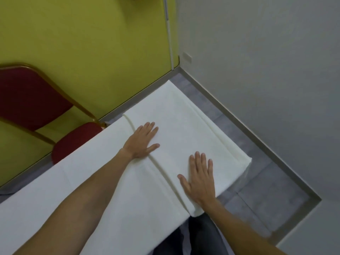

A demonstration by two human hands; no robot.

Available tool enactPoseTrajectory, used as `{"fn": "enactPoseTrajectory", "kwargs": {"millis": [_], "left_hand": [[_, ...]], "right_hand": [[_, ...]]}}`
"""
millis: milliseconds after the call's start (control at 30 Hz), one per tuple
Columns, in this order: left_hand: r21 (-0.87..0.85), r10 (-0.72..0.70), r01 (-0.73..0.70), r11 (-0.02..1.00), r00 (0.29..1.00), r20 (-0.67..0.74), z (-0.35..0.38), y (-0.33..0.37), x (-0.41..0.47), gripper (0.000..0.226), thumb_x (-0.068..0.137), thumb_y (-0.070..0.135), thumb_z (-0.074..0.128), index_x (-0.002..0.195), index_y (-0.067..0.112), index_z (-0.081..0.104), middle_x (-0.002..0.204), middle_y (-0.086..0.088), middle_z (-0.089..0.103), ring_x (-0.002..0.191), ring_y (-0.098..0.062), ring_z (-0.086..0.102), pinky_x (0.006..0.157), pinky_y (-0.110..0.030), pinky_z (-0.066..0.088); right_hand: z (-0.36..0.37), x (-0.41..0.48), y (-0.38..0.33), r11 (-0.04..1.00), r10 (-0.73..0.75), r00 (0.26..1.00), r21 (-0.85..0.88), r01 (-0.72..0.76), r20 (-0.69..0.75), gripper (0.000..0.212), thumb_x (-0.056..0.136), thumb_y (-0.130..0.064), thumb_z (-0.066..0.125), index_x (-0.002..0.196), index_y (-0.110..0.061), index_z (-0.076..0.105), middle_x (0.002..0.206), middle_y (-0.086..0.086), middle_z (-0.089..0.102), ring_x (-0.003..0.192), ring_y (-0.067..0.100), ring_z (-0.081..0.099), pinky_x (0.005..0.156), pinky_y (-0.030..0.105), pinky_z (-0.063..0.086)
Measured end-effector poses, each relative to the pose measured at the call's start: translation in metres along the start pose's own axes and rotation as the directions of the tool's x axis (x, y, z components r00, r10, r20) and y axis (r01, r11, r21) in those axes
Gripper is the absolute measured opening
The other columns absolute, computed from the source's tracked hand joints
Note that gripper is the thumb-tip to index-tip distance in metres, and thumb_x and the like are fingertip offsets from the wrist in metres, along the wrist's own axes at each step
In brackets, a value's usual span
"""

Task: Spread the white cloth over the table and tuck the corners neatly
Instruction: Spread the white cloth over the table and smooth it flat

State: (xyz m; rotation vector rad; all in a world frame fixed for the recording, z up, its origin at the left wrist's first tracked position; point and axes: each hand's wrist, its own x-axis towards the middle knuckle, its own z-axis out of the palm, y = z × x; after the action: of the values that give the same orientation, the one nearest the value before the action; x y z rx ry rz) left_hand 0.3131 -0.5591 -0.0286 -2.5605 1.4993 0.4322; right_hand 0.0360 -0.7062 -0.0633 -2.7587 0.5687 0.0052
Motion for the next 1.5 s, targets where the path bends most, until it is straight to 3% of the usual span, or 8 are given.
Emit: {"fn": "enactPoseTrajectory", "kwargs": {"millis": [200,533,800,900,1033,1167,1233,1500], "left_hand": [[0.053,0.015,-0.010,0.999,0.996,-0.091,0.018,-0.003,-0.006,0.060,0.103,0.047,0.018,0.151,0.013,0.031,0.159,-0.012,0.028,0.146,-0.032,0.027,0.116,-0.046,0.030],[0.123,0.047,-0.029,0.992,0.989,-0.143,0.014,0.004,0.012,0.049,0.104,0.027,0.023,0.142,0.006,0.045,0.146,-0.015,0.048,0.133,-0.038,0.046,0.108,-0.048,0.040],[-0.005,0.048,-0.049,0.999,0.990,-0.129,0.014,0.008,0.025,0.058,0.103,0.038,0.014,0.156,0.014,0.011,0.164,-0.008,0.008,0.151,-0.027,0.005,0.122,-0.044,0.014],[-0.019,0.051,-0.053,0.998,0.992,-0.114,0.012,0.004,0.030,0.060,0.103,0.041,0.014,0.157,0.017,0.008,0.165,-0.006,0.005,0.152,-0.024,0.001,0.123,-0.045,0.013],[-0.040,0.003,-0.008,0.999,0.993,-0.114,-0.004,0.008,0.040,0.068,0.101,0.050,0.020,0.156,0.011,0.010,0.164,-0.011,0.009,0.151,-0.026,0.007,0.122,-0.046,0.018],[-0.029,0.008,-0.013,0.999,0.987,-0.157,-0.023,0.010,0.064,0.072,0.099,0.056,0.022,0.156,0.011,0.011,0.163,-0.011,0.010,0.151,-0.026,0.009,0.122,-0.043,0.015],[-0.003,0.047,-0.048,0.999,0.990,-0.134,-0.021,0.009,0.077,0.073,0.100,0.057,0.020,0.156,0.012,0.009,0.164,-0.011,0.006,0.151,-0.026,0.006,0.123,-0.044,0.014],[-0.039,0.003,-0.009,0.999,0.989,-0.150,-0.015,0.019,0.141,0.079,0.098,0.064,0.017,0.156,0.014,-0.002,0.164,-0.008,-0.009,0.151,-0.025,-0.012,0.123,-0.048,0.006]], "right_hand": [[0.013,-0.007,-0.006,0.997,-0.005,0.998,-0.078,-0.001,-0.064,0.063,0.104,-0.044,0.038,0.154,-0.006,0.032,0.162,0.021,0.020,0.151,0.039,0.015,0.119,0.059,0.021],[0.008,-0.001,0.011,0.999,-0.031,0.994,-0.023,0.028,-0.103,0.053,0.107,-0.039,0.028,0.150,-0.009,0.041,0.159,0.018,0.032,0.148,0.039,0.026,0.118,0.055,0.024],[-0.004,0.005,0.048,0.999,0.003,0.999,-0.040,-0.005,-0.036,0.059,0.105,-0.050,0.031,0.155,-0.018,0.033,0.164,0.008,0.023,0.152,0.030,0.017,0.121,0.053,0.018],[-0.012,0.010,0.071,0.994,-0.042,0.999,-0.101,0.044,0.022,0.066,0.103,-0.056,0.030,0.157,-0.019,0.026,0.166,0.005,0.014,0.153,0.029,0.013,0.123,0.052,0.011],[-0.020,0.017,0.052,0.997,0.070,0.997,-0.026,-0.069,0.020,0.069,0.104,-0.053,0.028,0.157,-0.010,0.022,0.166,0.012,0.011,0.154,0.031,0.009,0.123,0.051,0.005],[-0.009,0.025,0.002,0.974,-0.228,0.972,0.011,0.228,0.062,0.066,0.105,-0.048,0.034,0.156,-0.008,0.025,0.165,0.012,0.013,0.153,0.031,0.015,0.121,0.051,0.011],[0.002,0.030,-0.010,0.954,-0.296,0.949,-0.006,0.299,0.109,0.067,0.105,-0.051,0.033,0.156,-0.008,0.027,0.165,0.011,0.016,0.153,0.030,0.016,0.119,0.051,0.013],[-0.014,0.068,0.058,0.987,-0.120,0.989,-0.095,0.129,0.090,0.075,0.103,-0.059,0.027,0.159,-0.010,0.013,0.167,0.008,0.006,0.155,0.025,0.000,0.123,0.051,0.006]]}}
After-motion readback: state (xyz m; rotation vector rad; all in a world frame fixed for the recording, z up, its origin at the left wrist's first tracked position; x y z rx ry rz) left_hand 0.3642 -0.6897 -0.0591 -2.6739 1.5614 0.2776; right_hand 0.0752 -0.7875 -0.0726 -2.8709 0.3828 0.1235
